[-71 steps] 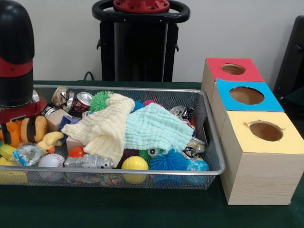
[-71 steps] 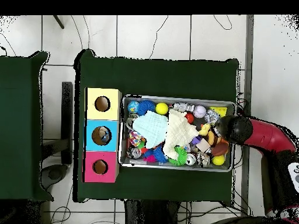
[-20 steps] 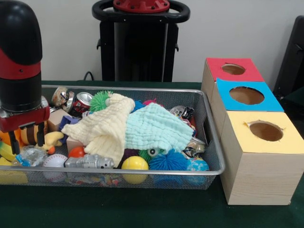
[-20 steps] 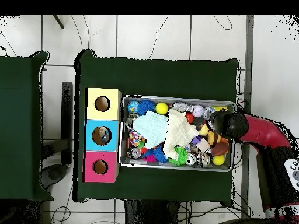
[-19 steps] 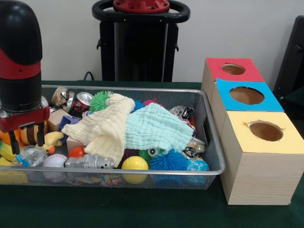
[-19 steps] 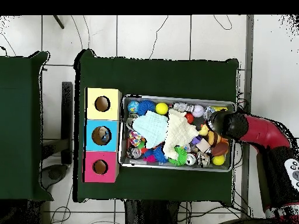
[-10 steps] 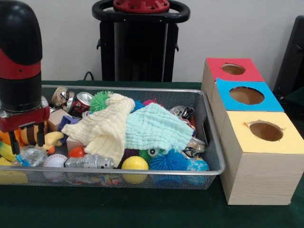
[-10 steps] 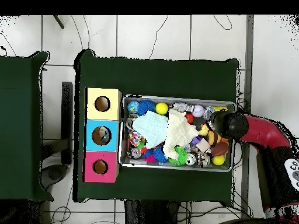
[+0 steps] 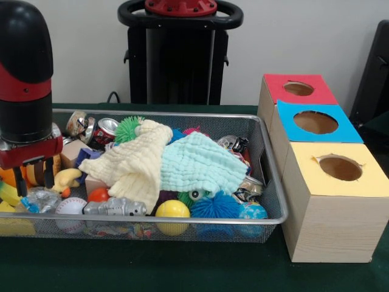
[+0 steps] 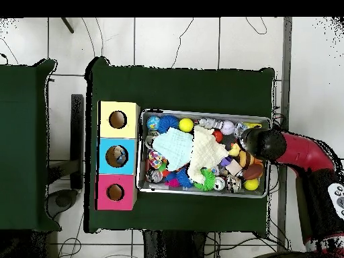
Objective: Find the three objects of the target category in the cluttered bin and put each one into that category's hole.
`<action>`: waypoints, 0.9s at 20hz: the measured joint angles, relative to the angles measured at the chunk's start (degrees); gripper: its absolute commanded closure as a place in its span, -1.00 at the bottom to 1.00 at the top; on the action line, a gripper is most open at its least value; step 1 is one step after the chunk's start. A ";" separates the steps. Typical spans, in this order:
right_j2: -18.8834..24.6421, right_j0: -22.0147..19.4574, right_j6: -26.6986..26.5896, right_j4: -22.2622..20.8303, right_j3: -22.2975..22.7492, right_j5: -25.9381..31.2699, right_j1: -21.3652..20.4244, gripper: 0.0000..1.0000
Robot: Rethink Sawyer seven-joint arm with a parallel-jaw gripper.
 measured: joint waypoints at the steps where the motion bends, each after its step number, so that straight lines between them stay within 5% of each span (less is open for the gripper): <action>1: 0.01 -0.02 0.00 0.00 0.00 0.00 0.00 1.00; 18: 1.07 -1.07 0.00 0.13 0.12 -0.15 -0.02 1.00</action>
